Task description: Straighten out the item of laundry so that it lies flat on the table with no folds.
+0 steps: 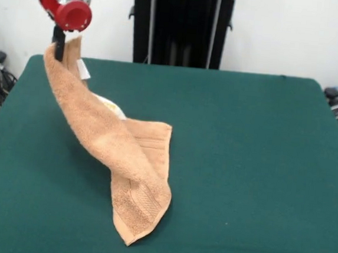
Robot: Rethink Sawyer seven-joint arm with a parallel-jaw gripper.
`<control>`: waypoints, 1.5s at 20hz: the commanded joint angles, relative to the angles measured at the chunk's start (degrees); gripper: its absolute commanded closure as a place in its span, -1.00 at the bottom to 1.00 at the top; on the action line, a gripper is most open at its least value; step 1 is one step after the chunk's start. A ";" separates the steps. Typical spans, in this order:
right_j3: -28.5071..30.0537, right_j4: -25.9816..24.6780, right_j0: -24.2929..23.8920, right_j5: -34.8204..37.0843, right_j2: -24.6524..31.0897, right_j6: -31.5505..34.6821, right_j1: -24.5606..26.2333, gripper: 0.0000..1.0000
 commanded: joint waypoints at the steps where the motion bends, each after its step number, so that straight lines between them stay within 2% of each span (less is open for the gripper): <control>1: -3.58 -5.32 0.12 6.10 6.66 -10.77 1.21 1.00; 4: -3.82 -7.02 0.87 4.00 6.42 -8.48 1.16 1.00; 13: -4.81 -8.62 0.22 5.83 8.29 -7.47 1.96 1.00; 14: -4.69 -8.44 -0.06 6.40 8.70 -7.47 1.96 -1.00; 24: -4.69 -9.25 -1.94 6.07 11.25 -9.38 1.84 -1.00; 30: -6.70 -9.99 -0.42 7.53 10.28 -8.36 3.05 -1.00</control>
